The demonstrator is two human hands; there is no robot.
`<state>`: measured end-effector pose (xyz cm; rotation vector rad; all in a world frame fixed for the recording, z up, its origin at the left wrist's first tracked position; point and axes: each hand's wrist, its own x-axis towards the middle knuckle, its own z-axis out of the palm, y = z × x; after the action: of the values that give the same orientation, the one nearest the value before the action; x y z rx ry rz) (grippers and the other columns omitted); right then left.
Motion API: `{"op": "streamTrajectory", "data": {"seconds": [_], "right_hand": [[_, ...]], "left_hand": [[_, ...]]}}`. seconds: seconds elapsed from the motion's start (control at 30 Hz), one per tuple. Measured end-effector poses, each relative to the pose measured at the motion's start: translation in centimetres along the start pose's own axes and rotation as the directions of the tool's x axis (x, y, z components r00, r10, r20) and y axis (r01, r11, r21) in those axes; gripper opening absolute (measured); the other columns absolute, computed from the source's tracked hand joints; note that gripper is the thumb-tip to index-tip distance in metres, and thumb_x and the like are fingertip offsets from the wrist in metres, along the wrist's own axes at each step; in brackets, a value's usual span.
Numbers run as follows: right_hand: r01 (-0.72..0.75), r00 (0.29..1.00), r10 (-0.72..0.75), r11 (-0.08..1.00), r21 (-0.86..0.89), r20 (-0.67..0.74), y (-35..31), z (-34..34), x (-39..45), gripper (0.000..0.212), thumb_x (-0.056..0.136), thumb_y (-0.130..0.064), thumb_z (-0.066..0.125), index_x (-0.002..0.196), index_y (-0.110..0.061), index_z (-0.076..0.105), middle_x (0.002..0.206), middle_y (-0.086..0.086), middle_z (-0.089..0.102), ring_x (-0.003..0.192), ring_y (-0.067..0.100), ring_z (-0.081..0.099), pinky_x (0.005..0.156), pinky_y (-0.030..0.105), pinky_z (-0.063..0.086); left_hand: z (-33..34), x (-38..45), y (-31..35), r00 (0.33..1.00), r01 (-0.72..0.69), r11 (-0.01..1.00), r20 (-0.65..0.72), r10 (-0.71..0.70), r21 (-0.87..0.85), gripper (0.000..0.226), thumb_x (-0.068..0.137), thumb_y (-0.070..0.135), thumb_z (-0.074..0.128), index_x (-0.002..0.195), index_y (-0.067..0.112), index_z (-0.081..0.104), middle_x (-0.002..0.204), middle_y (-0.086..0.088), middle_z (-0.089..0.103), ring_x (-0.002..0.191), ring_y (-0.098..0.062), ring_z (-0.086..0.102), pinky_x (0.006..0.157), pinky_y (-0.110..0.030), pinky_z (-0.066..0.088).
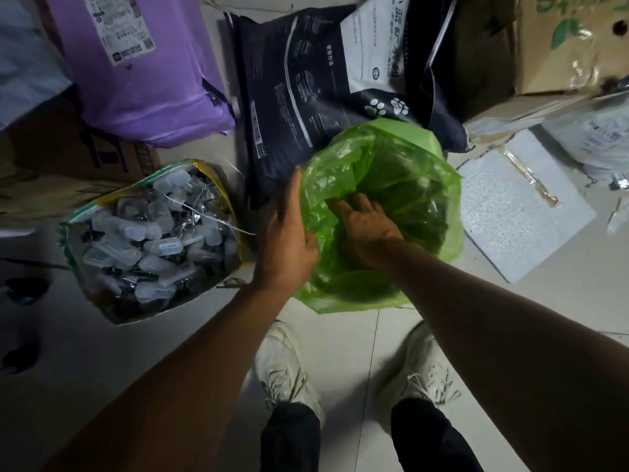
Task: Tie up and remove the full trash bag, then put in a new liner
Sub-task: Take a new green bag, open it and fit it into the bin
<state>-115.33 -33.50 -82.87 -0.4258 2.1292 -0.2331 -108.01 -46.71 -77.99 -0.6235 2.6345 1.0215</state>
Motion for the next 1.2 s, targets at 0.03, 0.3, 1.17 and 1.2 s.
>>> {"op": "streamTrajectory", "data": {"seconds": [0.03,0.3,1.17,1.2], "right_hand": [[-0.008,1.000,0.008,0.999,0.031,-0.004,0.1,0.1,0.2,0.077,0.085,-0.028,0.060,0.151,-0.035,0.020,0.149,0.014,0.026,0.134,0.042,0.031,0.112,0.048,0.031],[0.078,0.956,-0.073,0.997,0.005,-0.284,0.4,-1.5,-3.0,0.056,0.082,-0.028,0.054,0.137,-0.035,0.049,0.122,0.012,0.050,0.113,0.034,0.048,0.100,0.040,0.045],[-0.087,0.981,0.073,0.994,0.073,0.178,1.5,3.7,5.8,0.069,0.095,-0.021,0.051,0.153,-0.020,0.015,0.149,0.021,0.038,0.133,0.038,0.043,0.112,0.045,0.033],[-0.104,0.974,0.089,0.993,0.063,0.206,1.7,3.8,5.8,0.072,0.096,-0.021,0.048,0.155,-0.020,0.006,0.152,0.021,0.034,0.135,0.038,0.041,0.114,0.046,0.030]], "left_hand": [[0.0,0.1,-0.1,1.000,-0.008,1.000,0.007,0.008,-0.012,0.095,0.077,0.002,0.060,0.153,0.032,0.011,0.153,-0.011,0.038,0.135,-0.031,0.044,0.107,-0.042,0.042],[-1.2,0.1,0.5,0.994,0.110,0.988,0.036,-0.106,-0.110,0.033,0.085,0.020,0.059,0.119,0.020,0.055,0.116,-0.004,0.065,0.105,-0.024,0.060,0.078,-0.016,0.033],[0.7,0.7,-0.7,0.997,0.079,0.993,0.033,-0.076,-0.088,0.058,0.077,0.003,0.058,0.130,0.022,0.044,0.125,-0.003,0.062,0.113,-0.022,0.056,0.086,-0.015,0.033],[0.6,0.7,-0.6,0.997,0.076,0.993,0.035,-0.073,-0.091,0.058,0.077,0.003,0.058,0.130,0.022,0.045,0.124,-0.003,0.062,0.112,-0.022,0.056,0.085,-0.014,0.032]]}}
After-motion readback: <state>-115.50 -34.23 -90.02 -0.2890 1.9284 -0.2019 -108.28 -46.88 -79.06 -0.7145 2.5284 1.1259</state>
